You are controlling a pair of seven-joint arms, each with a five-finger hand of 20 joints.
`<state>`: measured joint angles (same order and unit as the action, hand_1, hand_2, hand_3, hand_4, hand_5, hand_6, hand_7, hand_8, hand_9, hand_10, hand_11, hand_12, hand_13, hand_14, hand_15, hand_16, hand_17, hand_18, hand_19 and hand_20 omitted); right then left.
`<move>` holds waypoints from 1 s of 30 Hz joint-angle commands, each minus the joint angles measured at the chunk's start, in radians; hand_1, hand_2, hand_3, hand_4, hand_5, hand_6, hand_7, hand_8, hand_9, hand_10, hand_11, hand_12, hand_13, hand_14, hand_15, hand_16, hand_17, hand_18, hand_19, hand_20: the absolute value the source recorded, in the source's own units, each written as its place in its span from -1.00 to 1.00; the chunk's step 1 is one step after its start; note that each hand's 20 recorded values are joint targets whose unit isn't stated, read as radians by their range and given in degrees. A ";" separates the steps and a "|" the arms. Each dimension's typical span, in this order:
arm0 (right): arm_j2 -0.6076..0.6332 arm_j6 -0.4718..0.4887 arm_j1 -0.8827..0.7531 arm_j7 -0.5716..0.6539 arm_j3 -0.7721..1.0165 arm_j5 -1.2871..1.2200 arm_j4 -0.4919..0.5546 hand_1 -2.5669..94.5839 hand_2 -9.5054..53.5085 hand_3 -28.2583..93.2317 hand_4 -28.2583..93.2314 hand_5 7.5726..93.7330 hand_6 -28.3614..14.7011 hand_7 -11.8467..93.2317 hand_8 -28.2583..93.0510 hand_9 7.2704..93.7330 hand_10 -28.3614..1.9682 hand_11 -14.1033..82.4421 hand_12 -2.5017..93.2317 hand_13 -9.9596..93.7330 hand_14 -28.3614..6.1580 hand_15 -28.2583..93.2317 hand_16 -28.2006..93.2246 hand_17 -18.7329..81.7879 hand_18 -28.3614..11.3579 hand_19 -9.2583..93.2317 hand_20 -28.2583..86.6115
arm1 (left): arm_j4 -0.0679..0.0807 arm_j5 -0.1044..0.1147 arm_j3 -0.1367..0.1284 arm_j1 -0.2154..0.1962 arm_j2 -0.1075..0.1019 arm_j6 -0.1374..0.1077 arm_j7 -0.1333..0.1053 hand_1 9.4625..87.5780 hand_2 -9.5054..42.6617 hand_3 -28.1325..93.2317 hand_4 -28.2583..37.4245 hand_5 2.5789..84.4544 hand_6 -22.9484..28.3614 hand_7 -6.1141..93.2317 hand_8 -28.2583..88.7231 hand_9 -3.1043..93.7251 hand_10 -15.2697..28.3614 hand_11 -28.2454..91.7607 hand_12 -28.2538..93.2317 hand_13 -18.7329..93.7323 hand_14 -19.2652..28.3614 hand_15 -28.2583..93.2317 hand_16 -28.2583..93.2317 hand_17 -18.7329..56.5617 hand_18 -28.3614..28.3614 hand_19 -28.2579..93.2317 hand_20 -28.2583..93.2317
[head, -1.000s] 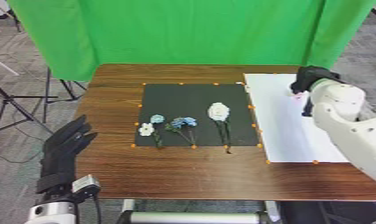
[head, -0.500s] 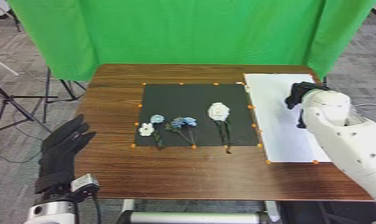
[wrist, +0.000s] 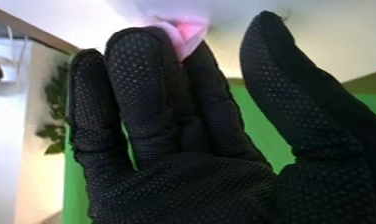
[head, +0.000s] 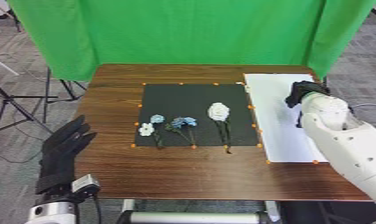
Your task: Arrange flowers
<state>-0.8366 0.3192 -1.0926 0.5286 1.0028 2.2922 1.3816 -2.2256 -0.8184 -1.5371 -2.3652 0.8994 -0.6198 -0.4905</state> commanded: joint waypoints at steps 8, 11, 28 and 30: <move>0.010 -0.006 -0.010 0.054 -0.038 0.076 -0.019 0.14 -1.00 0.74 -1.00 0.44 0.14 -0.31 -0.52 0.62 0.34 -0.39 -0.22 0.59 0.66 0.49 -0.12 0.19 -0.42 1.00 -0.40 | 0.000 0.011 0.011 -0.003 -0.015 -0.003 -0.005 -0.54 -0.44 0.85 -0.66 -0.12 0.28 -0.54 -0.72 -0.29 0.58 0.08 -0.45 -0.23 0.94 0.55 -0.83 -0.75 0.76 0.47 -0.48; 0.018 -0.038 -0.006 0.048 -0.055 0.103 -0.026 0.17 -1.00 0.73 -1.00 0.50 0.21 -0.27 -0.50 0.69 0.45 -0.34 -0.17 0.66 0.65 0.47 -0.12 0.24 -0.43 1.00 -0.35 | 0.000 0.020 0.013 -0.004 -0.021 -0.009 -0.013 -0.54 -0.44 0.85 -0.66 -0.12 0.28 -0.54 -0.72 -0.29 0.57 0.08 -0.45 -0.23 0.94 0.55 -0.83 -0.74 0.76 0.47 -0.48; 0.092 -0.227 0.017 0.101 -0.136 0.051 0.050 0.20 -1.00 0.74 -1.00 0.70 0.35 -0.27 -0.47 0.91 0.62 -0.36 -0.09 0.85 0.64 0.45 -0.18 0.38 -0.45 1.00 -0.21 | -0.005 0.046 0.023 -0.012 -0.052 -0.030 -0.039 -0.54 -0.44 0.85 -0.66 -0.12 0.28 -0.54 -0.71 -0.29 0.57 0.08 -0.45 -0.23 0.94 0.55 -0.83 -0.75 0.76 0.47 -0.48; 0.097 -0.238 0.014 0.103 -0.134 0.042 0.078 0.20 -1.00 0.74 -1.00 0.70 0.35 -0.27 -0.47 0.91 0.61 -0.36 -0.09 0.85 0.65 0.45 -0.18 0.38 -0.46 1.00 -0.20 | -0.005 0.041 0.020 -0.014 -0.046 -0.029 -0.034 -0.54 -0.44 0.85 -0.66 -0.12 0.28 -0.54 -0.71 -0.29 0.57 0.08 -0.46 -0.23 0.94 0.55 -0.83 -0.75 0.76 0.47 -0.48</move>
<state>-0.7704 0.1213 -1.0857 0.6130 0.8601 2.3492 1.3790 -2.2254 -0.7927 -1.5184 -2.3620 0.8657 -0.6318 -0.5125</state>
